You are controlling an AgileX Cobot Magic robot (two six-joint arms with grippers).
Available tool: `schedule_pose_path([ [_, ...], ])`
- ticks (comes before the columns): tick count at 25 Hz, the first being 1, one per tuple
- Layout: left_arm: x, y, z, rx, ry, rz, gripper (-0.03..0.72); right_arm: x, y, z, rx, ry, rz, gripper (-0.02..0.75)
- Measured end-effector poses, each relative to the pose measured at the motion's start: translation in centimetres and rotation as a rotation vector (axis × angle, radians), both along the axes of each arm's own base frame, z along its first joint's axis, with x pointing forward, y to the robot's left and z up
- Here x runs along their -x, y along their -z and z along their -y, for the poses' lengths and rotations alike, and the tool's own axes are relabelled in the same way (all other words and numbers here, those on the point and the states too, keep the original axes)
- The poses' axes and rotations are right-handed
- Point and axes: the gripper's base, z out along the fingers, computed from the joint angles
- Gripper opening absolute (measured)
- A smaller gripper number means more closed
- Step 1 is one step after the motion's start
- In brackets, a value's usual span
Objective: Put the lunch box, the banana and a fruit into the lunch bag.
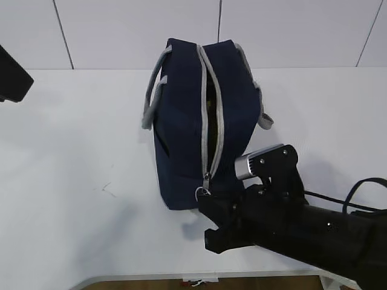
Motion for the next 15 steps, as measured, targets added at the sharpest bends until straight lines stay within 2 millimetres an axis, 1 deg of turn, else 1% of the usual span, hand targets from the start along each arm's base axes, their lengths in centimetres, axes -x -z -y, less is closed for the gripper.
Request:
schedule_pose_path([
  [10, 0.0, 0.0, 0.0, 0.000, 0.000, 0.000, 0.244, 1.1, -4.2, 1.2, 0.051, 0.015, 0.007, 0.013],
  [15, 0.0, 0.0, 0.0, 0.000, 0.000, 0.000, 0.244, 1.6, -6.7, 1.8, 0.063, 0.031, 0.022, 0.013],
])
